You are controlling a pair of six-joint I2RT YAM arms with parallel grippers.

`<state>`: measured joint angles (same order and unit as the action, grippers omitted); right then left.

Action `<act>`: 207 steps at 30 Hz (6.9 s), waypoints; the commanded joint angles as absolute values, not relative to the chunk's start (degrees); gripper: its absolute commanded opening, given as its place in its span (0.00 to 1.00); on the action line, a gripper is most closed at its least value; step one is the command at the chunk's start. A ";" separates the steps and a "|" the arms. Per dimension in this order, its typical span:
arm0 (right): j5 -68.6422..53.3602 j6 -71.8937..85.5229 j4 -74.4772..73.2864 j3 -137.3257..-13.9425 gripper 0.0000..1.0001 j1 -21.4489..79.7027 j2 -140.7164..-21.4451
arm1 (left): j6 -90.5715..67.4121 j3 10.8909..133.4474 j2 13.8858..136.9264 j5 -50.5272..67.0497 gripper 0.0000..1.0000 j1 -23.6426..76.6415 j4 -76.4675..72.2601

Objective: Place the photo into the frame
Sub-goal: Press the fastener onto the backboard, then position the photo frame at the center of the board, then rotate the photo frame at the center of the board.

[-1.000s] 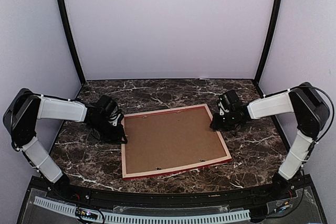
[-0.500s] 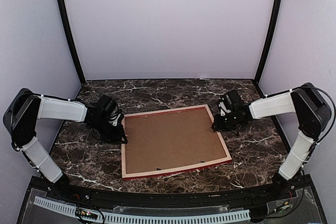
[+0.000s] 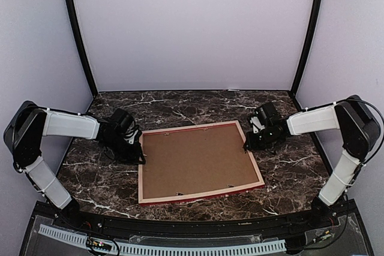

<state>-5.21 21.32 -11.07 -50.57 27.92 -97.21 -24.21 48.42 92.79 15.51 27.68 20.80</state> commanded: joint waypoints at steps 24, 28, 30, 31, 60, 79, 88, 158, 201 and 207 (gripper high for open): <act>-16.59 15.85 -20.79 -46.59 0.34 26.71 -92.89 | -21.72 47.39 94.23 16.08 0.28 29.27 23.74; -15.92 15.15 -21.26 -46.65 0.26 26.72 -92.48 | -21.79 47.29 94.05 16.09 0.28 29.26 23.76; -16.14 14.81 -21.47 -46.88 0.24 26.71 -92.67 | -21.80 47.29 93.97 16.08 0.28 29.27 23.77; -16.18 14.63 -21.51 -46.97 0.24 26.66 -92.72 | -21.80 47.29 93.92 16.08 0.28 29.27 23.83; -19.74 13.74 -27.15 -51.47 0.46 21.09 -88.80 | -21.88 48.88 93.19 16.54 0.29 29.27 24.39; -13.61 23.56 -26.37 -40.48 0.45 29.40 -81.28 | -23.31 49.95 91.36 16.79 0.44 29.27 23.76; -8.76 21.95 -27.67 -43.13 0.22 29.62 -85.71 | -23.23 51.58 85.36 14.02 0.68 29.20 24.63; -9.19 38.25 -20.55 -39.25 0.61 28.97 -72.47 | -16.35 69.86 110.75 16.74 0.18 27.26 25.46; 3.60 34.62 -16.62 -41.23 0.10 36.97 -89.99 | -20.09 73.23 106.99 11.27 0.79 35.51 27.70; 1.98 34.90 -15.54 -42.10 0.10 36.93 -91.93 | -19.68 80.79 113.20 10.47 0.79 35.42 29.64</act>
<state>4.32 36.23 -14.90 -42.72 36.75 -88.60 -21.58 76.64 112.22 10.68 35.31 26.11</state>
